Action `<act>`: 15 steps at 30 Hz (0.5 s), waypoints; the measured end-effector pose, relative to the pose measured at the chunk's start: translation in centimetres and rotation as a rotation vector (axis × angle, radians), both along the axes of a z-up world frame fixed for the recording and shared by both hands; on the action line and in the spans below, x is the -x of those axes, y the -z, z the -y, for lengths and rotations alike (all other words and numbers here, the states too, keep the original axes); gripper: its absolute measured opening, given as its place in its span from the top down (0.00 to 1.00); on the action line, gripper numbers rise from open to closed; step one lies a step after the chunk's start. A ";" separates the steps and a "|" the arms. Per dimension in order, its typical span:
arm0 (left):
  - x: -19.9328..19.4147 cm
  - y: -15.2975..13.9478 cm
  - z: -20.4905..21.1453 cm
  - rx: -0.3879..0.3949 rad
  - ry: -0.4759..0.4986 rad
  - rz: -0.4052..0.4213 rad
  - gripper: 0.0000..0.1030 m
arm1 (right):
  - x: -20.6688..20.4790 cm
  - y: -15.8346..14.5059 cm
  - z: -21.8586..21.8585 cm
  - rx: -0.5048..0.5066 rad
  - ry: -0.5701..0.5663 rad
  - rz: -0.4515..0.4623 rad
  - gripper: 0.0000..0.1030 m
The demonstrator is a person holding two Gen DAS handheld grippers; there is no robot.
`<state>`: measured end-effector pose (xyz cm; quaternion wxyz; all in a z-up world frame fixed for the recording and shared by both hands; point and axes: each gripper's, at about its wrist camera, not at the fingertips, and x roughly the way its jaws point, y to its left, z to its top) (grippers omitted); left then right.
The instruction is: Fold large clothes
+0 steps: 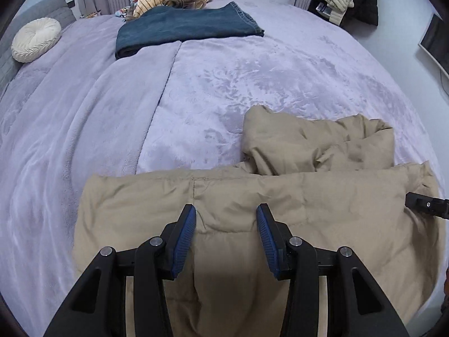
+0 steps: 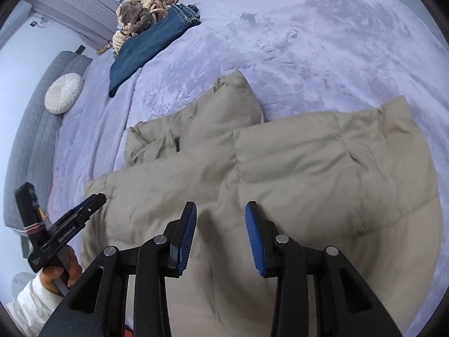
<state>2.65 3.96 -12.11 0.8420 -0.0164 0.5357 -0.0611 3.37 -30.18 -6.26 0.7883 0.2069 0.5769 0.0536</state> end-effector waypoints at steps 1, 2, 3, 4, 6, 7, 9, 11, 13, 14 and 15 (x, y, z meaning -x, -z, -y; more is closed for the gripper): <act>-0.8 1.1 -0.5 0.022 -0.021 -0.020 0.54 | -0.9 0.7 -0.4 0.041 0.010 -0.013 0.63; -1.2 1.9 -1.1 0.042 -0.040 -0.033 0.54 | -2.1 1.4 -0.9 0.067 0.026 -0.025 0.66; -1.7 2.7 -1.5 0.051 -0.058 -0.045 0.54 | -3.0 2.1 -0.9 0.082 0.046 -0.034 0.69; -2.1 3.3 -1.8 0.055 -0.067 -0.053 0.54 | -3.9 2.9 -0.9 0.086 0.062 -0.041 0.72; -2.7 4.1 -1.9 0.058 -0.064 -0.058 0.54 | -4.8 4.2 -0.4 0.075 0.091 -0.062 0.75; -3.0 4.3 -1.8 0.054 -0.056 -0.060 0.54 | -5.3 4.9 -0.4 0.069 0.101 -0.070 0.77; -3.4 4.6 -1.7 0.052 -0.049 -0.064 0.52 | -5.7 5.6 -0.2 0.073 0.105 -0.076 0.79; -3.7 4.5 -2.2 0.073 -0.053 -0.081 0.51 | -6.1 5.9 -0.2 0.072 0.109 -0.082 0.79; -3.6 3.9 -2.9 0.093 -0.067 -0.099 0.51 | -6.3 5.9 0.1 0.058 0.116 -0.087 0.79; -3.4 3.4 -3.3 0.093 -0.077 -0.104 0.51 | -6.2 5.7 0.4 0.041 0.130 -0.090 0.79; -3.2 3.0 -3.6 0.088 -0.083 -0.107 0.51 | -6.0 5.3 0.8 0.022 0.150 -0.091 0.78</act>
